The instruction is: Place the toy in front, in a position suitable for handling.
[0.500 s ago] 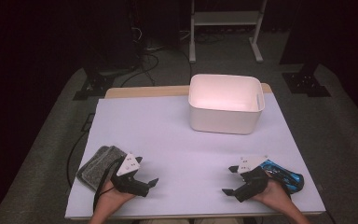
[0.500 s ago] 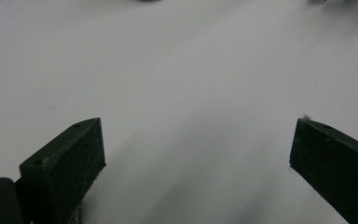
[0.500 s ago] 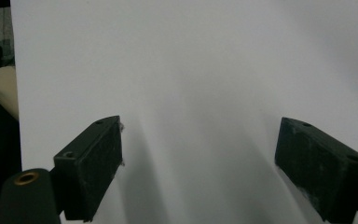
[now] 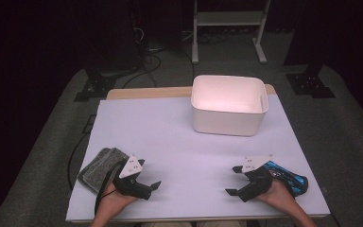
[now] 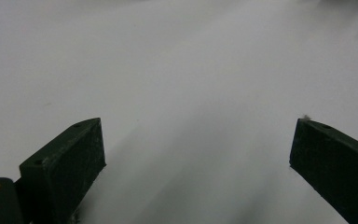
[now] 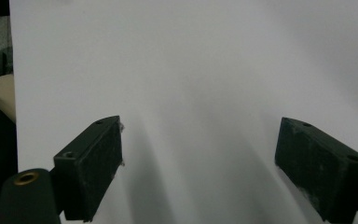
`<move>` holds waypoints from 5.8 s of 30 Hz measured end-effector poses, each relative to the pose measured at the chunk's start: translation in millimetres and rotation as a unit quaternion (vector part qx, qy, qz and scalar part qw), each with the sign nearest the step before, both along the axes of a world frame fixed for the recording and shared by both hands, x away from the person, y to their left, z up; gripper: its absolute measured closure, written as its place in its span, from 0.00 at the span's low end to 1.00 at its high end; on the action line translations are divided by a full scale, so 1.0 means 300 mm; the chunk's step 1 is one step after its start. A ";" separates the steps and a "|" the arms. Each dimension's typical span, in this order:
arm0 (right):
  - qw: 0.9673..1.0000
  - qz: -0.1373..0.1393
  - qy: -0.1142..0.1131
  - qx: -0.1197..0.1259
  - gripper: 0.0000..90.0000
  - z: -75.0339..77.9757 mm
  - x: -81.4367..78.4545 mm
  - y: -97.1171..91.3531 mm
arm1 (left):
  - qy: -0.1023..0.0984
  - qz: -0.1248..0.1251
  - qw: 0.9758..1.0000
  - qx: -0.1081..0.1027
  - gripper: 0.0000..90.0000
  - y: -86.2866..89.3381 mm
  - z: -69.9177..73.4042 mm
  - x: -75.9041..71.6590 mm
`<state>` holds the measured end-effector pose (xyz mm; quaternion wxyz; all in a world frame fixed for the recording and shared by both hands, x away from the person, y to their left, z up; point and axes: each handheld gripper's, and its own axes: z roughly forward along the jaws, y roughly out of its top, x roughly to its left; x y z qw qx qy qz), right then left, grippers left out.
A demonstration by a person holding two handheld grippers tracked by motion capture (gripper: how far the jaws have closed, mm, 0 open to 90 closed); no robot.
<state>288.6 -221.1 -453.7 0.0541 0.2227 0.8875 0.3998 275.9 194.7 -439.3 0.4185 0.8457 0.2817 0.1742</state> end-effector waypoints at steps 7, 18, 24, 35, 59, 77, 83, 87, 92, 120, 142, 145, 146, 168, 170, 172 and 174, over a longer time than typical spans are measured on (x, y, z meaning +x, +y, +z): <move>1.000 0.001 0.002 0.001 0.15 0.039 0.013 -0.018 | 0.000 0.003 1.000 -0.002 0.03 0.006 0.001 -0.003; 1.000 -0.004 -0.015 -0.027 0.15 0.159 0.023 -0.079 | -0.001 -0.003 1.000 -0.002 0.03 0.004 0.004 -0.010; 0.999 -0.017 -0.020 -0.029 0.15 0.214 0.022 -0.142 | -0.001 -0.003 1.000 0.000 0.03 0.003 0.007 -0.012; 0.998 -0.054 -0.011 -0.035 0.15 0.229 0.025 -0.272 | 0.000 -0.006 1.000 0.000 0.03 -0.006 0.003 -0.011; 0.989 -0.107 0.023 -0.102 0.14 0.100 0.016 -0.416 | 0.003 -0.006 1.000 0.007 0.03 -0.004 0.002 -0.013; 0.986 -0.112 0.029 -0.118 0.14 0.034 0.005 -0.426 | 0.002 -0.006 1.000 0.007 0.03 -0.005 0.004 -0.015; 0.986 -0.115 0.029 -0.118 0.14 0.021 0.004 -0.426 | 0.004 -0.005 1.000 0.005 0.03 -0.002 0.001 -0.013; 0.986 -0.116 0.023 -0.116 0.14 0.017 -0.001 -0.427 | 0.001 -0.005 1.000 0.005 0.03 -0.004 0.004 -0.015; 0.987 -0.115 0.019 -0.111 0.18 0.017 -0.007 -0.430 | -0.001 -0.007 1.000 0.004 0.03 -0.008 0.004 -0.017; 0.988 -0.109 -0.003 -0.109 0.28 0.035 -0.035 -0.437 | 0.001 -0.003 1.000 0.005 0.03 0.001 0.005 -0.014; 0.993 -0.080 -0.020 -0.086 0.30 0.108 -0.037 -0.368 | 0.001 -0.001 1.000 0.005 0.03 0.011 0.010 -0.013; 0.994 -0.063 -0.027 -0.082 0.30 0.132 -0.028 -0.325 | 0.001 0.001 1.000 0.004 0.03 0.016 0.011 -0.014; 0.995 -0.051 -0.032 -0.079 0.30 0.152 -0.020 -0.293 | 0.001 0.001 1.000 0.005 0.03 0.020 0.012 -0.013; 0.990 0.120 -0.057 -0.053 0.30 0.268 0.052 0.174 | -0.006 0.015 1.000 -0.012 0.03 0.068 0.031 -0.010; 0.988 0.134 -0.056 -0.058 0.30 0.254 0.061 0.213 | -0.006 0.017 1.000 -0.014 0.03 0.074 0.032 -0.009; 0.987 0.144 -0.049 -0.059 0.30 0.237 0.070 0.245 | -0.006 0.019 1.000 -0.014 0.03 0.080 0.032 -0.007; 0.984 0.158 -0.043 -0.066 0.30 0.211 0.080 0.285 | -0.006 0.020 1.000 -0.014 0.03 0.082 0.032 -0.006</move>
